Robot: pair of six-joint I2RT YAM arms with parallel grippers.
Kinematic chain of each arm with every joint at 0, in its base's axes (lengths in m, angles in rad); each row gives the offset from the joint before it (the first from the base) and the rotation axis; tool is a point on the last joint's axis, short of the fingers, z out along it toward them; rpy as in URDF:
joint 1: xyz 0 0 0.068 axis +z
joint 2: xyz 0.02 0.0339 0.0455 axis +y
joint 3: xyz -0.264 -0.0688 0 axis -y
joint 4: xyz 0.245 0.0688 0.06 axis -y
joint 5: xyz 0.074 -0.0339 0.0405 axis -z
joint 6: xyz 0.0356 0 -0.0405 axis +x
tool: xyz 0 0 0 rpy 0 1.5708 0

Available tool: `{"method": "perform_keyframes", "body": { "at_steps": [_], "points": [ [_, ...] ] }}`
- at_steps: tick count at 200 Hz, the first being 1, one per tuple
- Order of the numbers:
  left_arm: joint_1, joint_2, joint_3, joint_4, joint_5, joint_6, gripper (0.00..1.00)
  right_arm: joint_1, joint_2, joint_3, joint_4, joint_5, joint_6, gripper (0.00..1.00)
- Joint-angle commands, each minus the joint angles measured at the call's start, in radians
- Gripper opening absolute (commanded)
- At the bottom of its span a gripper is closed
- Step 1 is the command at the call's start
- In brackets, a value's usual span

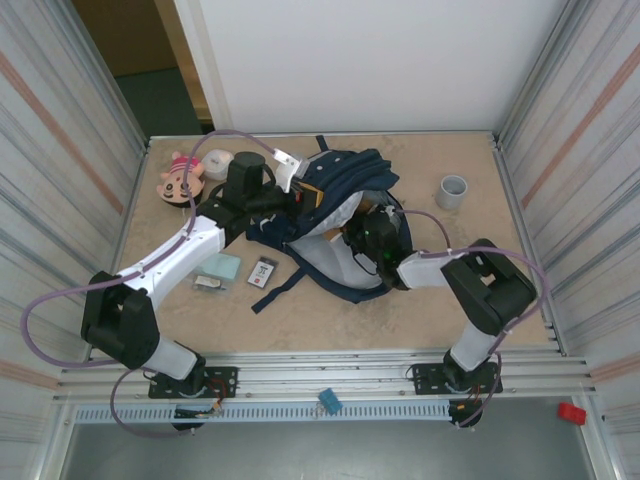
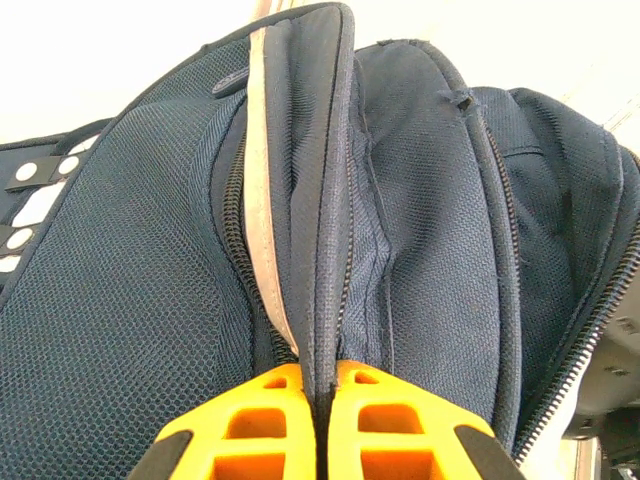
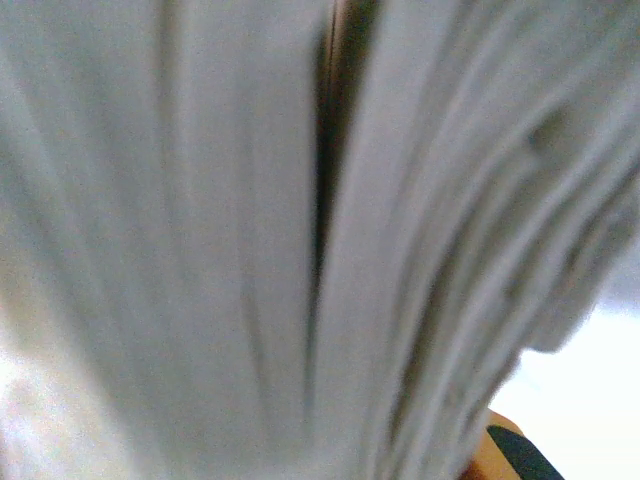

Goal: Pack the student bag

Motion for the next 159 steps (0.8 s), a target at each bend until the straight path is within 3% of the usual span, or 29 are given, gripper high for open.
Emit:
{"method": "perform_keyframes", "body": {
  "at_steps": [1,22,44,91,126,159],
  "points": [
    [0.008,-0.023,0.066,0.146,0.061,0.004,0.0,0.007,0.056,0.082,0.074,0.038,0.034,0.02],
    [0.008,-0.025,0.064,0.142,0.056,0.006,0.0,0.003,0.116,0.137,-0.004,0.035,0.048,0.09],
    [0.01,-0.028,0.065,0.134,0.041,0.006,0.0,-0.003,0.149,0.17,-0.146,0.026,0.096,0.27],
    [0.011,-0.049,0.056,0.107,-0.029,0.03,0.0,-0.02,0.061,0.116,-0.291,0.0,0.095,0.55],
    [0.017,-0.053,0.049,0.087,-0.053,0.052,0.0,-0.035,-0.076,0.024,-0.345,-0.018,0.075,0.62],
    [0.02,-0.057,0.039,0.062,-0.069,0.083,0.0,-0.039,-0.269,-0.064,-0.499,-0.045,0.022,0.64]
  ]
}}
